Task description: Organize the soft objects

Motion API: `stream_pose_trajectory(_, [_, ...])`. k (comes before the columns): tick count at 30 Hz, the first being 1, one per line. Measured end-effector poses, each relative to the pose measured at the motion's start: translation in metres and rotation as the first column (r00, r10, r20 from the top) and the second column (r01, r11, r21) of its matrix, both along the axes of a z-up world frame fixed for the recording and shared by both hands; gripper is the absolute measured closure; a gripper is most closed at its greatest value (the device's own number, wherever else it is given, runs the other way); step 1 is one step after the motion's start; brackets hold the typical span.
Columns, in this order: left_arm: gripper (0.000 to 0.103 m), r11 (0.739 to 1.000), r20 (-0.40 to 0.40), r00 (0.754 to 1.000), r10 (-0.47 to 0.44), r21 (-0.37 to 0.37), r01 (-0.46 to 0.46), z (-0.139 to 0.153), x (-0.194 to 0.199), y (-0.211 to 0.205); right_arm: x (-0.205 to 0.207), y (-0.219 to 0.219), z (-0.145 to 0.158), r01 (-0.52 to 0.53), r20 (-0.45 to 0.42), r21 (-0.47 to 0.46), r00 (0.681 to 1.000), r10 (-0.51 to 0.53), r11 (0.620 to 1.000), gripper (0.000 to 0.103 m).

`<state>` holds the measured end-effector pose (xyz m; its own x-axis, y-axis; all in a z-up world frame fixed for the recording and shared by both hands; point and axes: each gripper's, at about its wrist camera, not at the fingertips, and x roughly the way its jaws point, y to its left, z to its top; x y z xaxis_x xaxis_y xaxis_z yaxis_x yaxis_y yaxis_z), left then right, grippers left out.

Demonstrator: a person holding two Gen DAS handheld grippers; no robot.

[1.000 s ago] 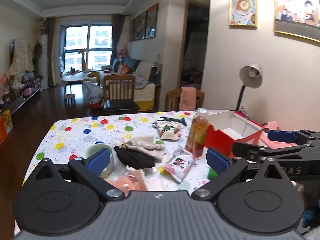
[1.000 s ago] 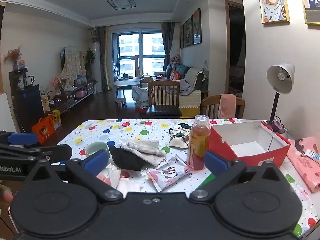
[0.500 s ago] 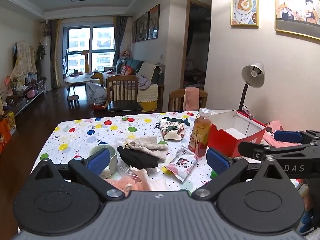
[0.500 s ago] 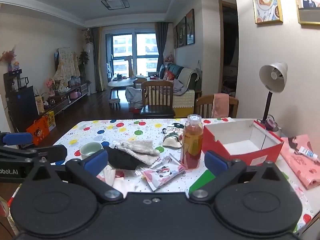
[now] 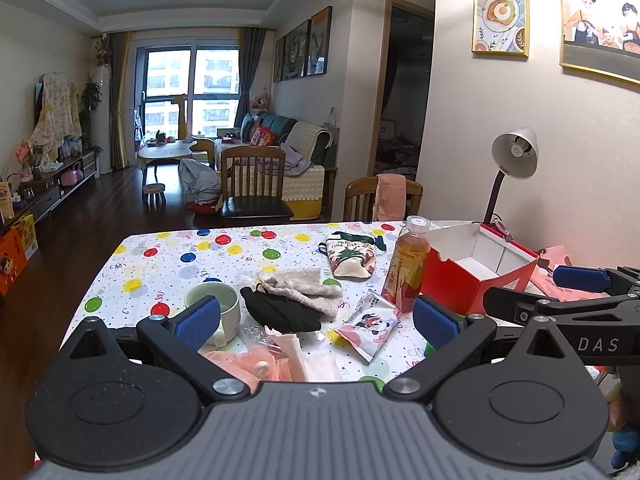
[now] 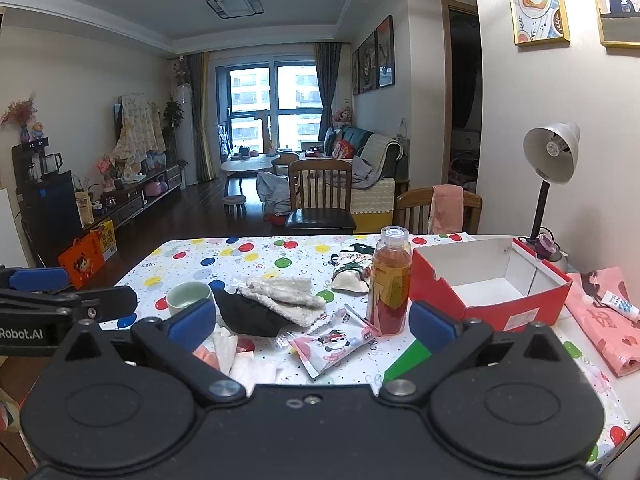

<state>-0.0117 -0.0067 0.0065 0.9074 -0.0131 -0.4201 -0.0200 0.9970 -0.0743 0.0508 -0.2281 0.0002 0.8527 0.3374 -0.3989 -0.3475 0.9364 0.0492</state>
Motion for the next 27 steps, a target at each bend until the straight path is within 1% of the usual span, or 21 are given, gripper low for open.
stream_pose_trajectory(27, [0.000,1.000,0.019,1.000,0.007,-0.015,-0.006,0.0023,-0.0028,-0.0026,0.0002,-0.0046,0.0011,-0.024,0.006,0.000,1.000,0.024,1.000,0.000])
